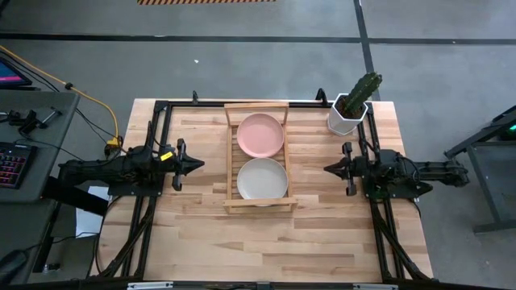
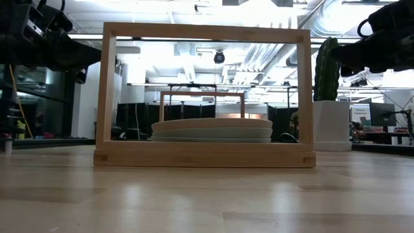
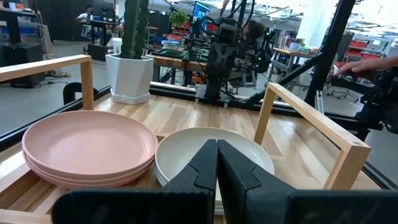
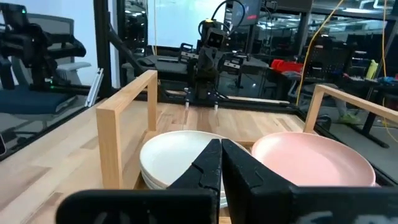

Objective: Place and stack plates onto a shelf
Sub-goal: Return to Home Position

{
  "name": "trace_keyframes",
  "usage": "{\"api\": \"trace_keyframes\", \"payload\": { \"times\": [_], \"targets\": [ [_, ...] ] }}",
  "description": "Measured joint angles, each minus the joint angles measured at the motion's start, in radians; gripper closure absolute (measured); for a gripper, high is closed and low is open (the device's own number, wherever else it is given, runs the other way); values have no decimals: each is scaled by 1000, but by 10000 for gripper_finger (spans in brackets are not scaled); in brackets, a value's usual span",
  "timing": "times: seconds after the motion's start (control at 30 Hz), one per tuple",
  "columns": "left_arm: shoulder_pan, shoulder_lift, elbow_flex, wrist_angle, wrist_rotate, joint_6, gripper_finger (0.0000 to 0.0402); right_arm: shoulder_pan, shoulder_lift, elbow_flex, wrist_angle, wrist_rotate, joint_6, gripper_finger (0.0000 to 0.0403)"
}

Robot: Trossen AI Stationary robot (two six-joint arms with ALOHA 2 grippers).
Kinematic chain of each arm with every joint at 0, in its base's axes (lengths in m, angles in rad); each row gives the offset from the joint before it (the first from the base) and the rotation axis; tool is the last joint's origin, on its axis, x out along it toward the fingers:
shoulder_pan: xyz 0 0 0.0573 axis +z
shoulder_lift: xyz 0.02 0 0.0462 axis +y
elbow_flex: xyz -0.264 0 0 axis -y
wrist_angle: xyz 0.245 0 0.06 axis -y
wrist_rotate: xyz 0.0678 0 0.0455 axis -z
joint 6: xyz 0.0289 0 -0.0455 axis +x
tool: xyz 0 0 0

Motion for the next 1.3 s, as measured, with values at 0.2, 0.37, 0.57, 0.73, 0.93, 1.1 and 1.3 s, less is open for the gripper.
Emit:
{"api": "trace_keyframes", "payload": {
  "times": [0.2, 0.37, 0.57, 0.73, 0.93, 1.1, 1.3],
  "targets": [
    [0, 0, 0, 0, 0, 0, 401, -4, 20, 0, 0, 0, 31, 402],
    [0, 0, 0, 0, 0, 0, 401, -4, 20, 0, 0, 0, 30, 402],
    [0, 0, 0, 0, 0, 0, 401, -4, 20, -1, 0, 0, 30, 402],
    [0, 0, 0, 0, 0, 0, 401, -4, 20, -1, 0, 0, 30, 402],
    [0, 0, 0, 0, 0, 0, 401, -4, 20, -1, 0, 0, 30, 402],
    [0, 0, 0, 0, 0, 0, 401, -4, 20, -1, 0, 0, 30, 402],
    [0, 0, 0, 0, 0, 0, 401, -4, 20, -1, 0, 0, 30, 402]
  ]
}}
